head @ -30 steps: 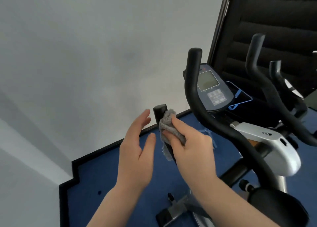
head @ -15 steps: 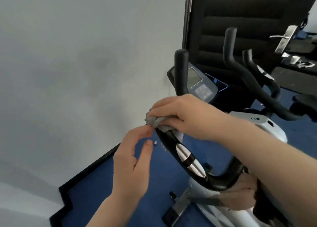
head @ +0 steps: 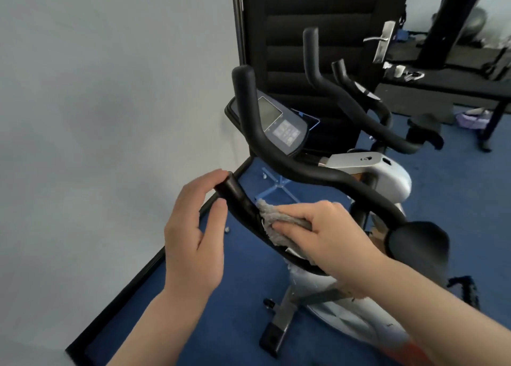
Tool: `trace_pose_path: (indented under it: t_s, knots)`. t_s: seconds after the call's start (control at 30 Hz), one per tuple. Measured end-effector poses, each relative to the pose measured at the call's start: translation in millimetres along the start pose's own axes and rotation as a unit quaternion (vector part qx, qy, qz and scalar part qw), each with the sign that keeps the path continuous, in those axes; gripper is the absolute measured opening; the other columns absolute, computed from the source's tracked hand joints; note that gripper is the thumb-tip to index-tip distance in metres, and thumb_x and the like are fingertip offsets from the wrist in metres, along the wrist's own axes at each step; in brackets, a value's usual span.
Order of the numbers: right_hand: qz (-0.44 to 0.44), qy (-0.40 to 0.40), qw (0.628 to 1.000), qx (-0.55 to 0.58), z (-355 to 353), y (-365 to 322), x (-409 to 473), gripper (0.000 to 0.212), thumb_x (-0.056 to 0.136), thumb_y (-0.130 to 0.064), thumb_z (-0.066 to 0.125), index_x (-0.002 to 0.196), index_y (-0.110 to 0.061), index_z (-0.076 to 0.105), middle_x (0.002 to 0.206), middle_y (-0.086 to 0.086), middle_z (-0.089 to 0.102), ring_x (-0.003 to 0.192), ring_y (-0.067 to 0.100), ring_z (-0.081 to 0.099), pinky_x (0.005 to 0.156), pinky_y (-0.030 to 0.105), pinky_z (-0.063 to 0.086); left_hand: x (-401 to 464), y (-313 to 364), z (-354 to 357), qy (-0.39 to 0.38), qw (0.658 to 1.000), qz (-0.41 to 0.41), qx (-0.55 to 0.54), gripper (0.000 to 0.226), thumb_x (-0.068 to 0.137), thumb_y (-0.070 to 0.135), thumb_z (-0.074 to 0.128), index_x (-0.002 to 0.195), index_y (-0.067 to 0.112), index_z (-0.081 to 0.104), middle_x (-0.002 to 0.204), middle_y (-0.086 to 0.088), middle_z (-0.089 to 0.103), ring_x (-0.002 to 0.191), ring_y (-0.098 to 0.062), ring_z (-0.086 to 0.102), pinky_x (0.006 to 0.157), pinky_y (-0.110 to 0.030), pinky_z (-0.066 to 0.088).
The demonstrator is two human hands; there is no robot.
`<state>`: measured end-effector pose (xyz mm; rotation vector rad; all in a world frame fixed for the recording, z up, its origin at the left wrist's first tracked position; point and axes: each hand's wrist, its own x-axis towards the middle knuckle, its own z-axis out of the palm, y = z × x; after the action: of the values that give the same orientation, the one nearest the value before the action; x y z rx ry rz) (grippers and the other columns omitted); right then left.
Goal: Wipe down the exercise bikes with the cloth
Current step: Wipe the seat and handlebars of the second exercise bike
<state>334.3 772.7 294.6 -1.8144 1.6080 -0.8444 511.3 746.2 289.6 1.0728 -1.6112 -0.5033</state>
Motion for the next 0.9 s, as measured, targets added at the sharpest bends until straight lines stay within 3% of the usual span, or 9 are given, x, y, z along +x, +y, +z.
trace_pose_path:
  t_s: [0.17,0.27,0.37,0.47,0.57,0.67,0.73,0.8,0.9]
  knots:
    - [-0.007,0.026,0.993,0.112,25,-25,25,0.024,0.096,-0.026,0.050,0.111,-0.037,0.065,0.091,0.003,0.072,0.089,0.021,0.066,0.084,0.044,0.053,-14,-7,4,-0.028,0.999,0.020,0.034,0.046,0.093,0.019,0.042,0.139,0.014,0.044,0.143,0.007,0.046,0.137,-0.007,0.036,0.111,-0.022,0.030]
    - [-0.019,0.043,0.998,0.052,27,-17,9,0.026,0.095,-0.027,0.050,0.115,-0.039,0.061,0.091,-0.004,0.071,0.085,0.015,0.066,0.080,0.041,0.053,-21,-8,9,-0.051,0.988,0.108,0.101,0.047,0.094,0.016,0.041,0.140,0.007,0.043,0.149,-0.003,0.039,0.145,-0.018,0.025,0.117,-0.042,0.023]
    - [-0.018,0.052,0.998,-0.041,17,-3,-17,0.032,0.095,-0.028,0.051,0.123,-0.042,0.056,0.098,-0.010,0.069,0.088,0.009,0.063,0.079,0.031,0.051,-21,-11,18,-0.078,0.972,0.151,0.160,0.044,0.094,0.018,0.041,0.136,0.008,0.049,0.147,-0.003,0.043,0.144,-0.022,0.024,0.117,-0.049,0.018]
    - [0.007,-0.030,0.990,-0.135,-8,13,-38,0.025,0.095,-0.034,0.049,0.117,-0.034,0.059,0.095,-0.010,0.066,0.089,0.012,0.060,0.078,0.031,0.047,-16,-13,24,-0.076,0.967,0.145,0.196,0.043,0.094,0.021,0.043,0.135,0.010,0.050,0.144,0.000,0.046,0.141,-0.022,0.025,0.113,-0.052,0.022]
    - [-0.004,-0.172,0.945,-0.277,-42,24,-35,0.011,0.093,-0.032,0.052,0.097,-0.028,0.060,0.094,-0.010,0.064,0.091,0.013,0.058,0.080,0.037,0.047,-12,-17,23,-0.061,0.960,0.174,0.213,0.042,0.092,0.018,0.047,0.132,0.008,0.053,0.139,-0.003,0.052,0.136,-0.024,0.033,0.112,-0.043,0.026]
    - [-0.024,-0.232,0.912,-0.338,-60,28,-28,0.016,0.092,-0.033,0.054,0.105,-0.027,0.062,0.110,-0.013,0.065,0.104,0.009,0.058,0.087,0.036,0.046,-11,-19,21,-0.049,0.957,0.196,0.209,0.040,0.093,0.018,0.044,0.130,0.006,0.055,0.136,-0.005,0.055,0.135,-0.026,0.037,0.111,-0.043,0.029]
    - [-0.022,-0.203,0.915,-0.347,-54,26,-29,0.020,0.091,-0.038,0.053,0.106,-0.028,0.062,0.104,-0.010,0.068,0.098,0.012,0.060,0.084,0.036,0.047,-11,-19,22,-0.041,0.962,0.194,0.188,0.039,0.093,0.016,0.044,0.130,0.005,0.054,0.135,-0.006,0.055,0.135,-0.026,0.037,0.111,-0.045,0.030]
    - [-0.017,-0.117,0.950,-0.289,-36,19,-35,0.019,0.091,-0.041,0.053,0.102,-0.028,0.062,0.089,-0.007,0.069,0.085,0.015,0.061,0.075,0.034,0.046,-12,-17,24,-0.032,0.969,0.187,0.156,0.039,0.092,0.012,0.045,0.128,0.002,0.054,0.136,-0.008,0.052,0.137,-0.026,0.036,0.112,-0.044,0.030]
    - [0.000,0.031,0.988,-0.151,-6,9,-49,0.033,0.089,-0.039,0.058,0.122,-0.036,0.055,0.094,-0.010,0.071,0.083,0.014,0.063,0.075,0.033,0.049,-15,-17,24,-0.015,0.982,0.164,0.097,0.038,0.090,0.002,0.046,0.127,-0.003,0.053,0.139,-0.012,0.047,0.137,-0.027,0.037,0.112,-0.038,0.030]
